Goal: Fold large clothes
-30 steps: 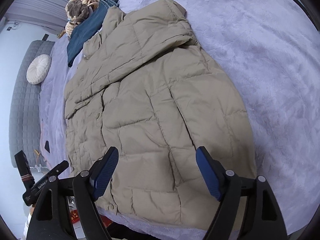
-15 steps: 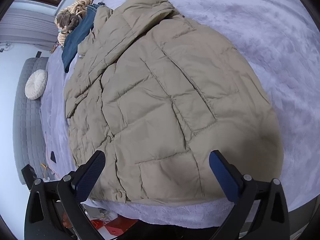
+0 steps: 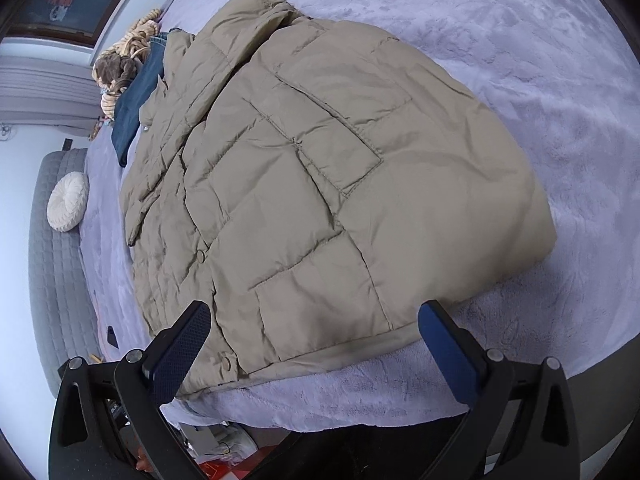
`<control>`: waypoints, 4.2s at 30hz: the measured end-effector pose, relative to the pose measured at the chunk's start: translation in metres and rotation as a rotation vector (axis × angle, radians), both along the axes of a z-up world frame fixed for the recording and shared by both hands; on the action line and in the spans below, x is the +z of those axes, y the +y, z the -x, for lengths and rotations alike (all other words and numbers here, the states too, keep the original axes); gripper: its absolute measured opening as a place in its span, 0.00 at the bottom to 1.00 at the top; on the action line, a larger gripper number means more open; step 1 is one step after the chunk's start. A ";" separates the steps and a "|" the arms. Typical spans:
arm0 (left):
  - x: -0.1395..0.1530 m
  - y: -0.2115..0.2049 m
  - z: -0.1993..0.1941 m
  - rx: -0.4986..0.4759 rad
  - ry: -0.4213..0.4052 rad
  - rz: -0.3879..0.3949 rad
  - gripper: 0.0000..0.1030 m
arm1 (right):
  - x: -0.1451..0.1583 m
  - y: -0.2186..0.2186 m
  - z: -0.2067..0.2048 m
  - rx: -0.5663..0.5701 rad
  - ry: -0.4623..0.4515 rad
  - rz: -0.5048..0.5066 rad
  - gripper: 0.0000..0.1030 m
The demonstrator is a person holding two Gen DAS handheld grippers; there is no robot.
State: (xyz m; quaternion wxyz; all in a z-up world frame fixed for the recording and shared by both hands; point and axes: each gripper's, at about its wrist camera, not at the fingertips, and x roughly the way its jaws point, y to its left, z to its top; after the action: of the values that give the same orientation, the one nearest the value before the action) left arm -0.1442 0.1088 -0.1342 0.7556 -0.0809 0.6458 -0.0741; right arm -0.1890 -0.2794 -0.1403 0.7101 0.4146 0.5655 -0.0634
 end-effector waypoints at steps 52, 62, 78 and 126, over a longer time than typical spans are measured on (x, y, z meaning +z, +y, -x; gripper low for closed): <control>0.075 0.010 -0.091 0.019 -0.254 0.390 0.13 | 0.040 -0.033 -0.064 -0.009 -0.148 0.007 0.06; 0.138 -0.028 -0.213 0.016 -0.436 0.252 0.14 | 0.129 -0.041 -0.221 0.246 -0.326 0.237 0.06; -0.011 -0.068 -0.382 0.044 -0.294 0.053 0.14 | 0.018 -0.067 -0.396 0.241 -0.231 0.162 0.06; -0.047 -0.071 -0.420 0.026 -0.356 -0.144 0.56 | -0.043 -0.086 -0.435 0.291 -0.189 0.370 0.06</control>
State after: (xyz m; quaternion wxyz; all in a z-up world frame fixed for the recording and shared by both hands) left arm 0.2762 0.0376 -0.1814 0.8627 -0.0207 0.5044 -0.0311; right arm 0.2463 -0.3657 -0.1828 0.8253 0.1959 0.5291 -0.0242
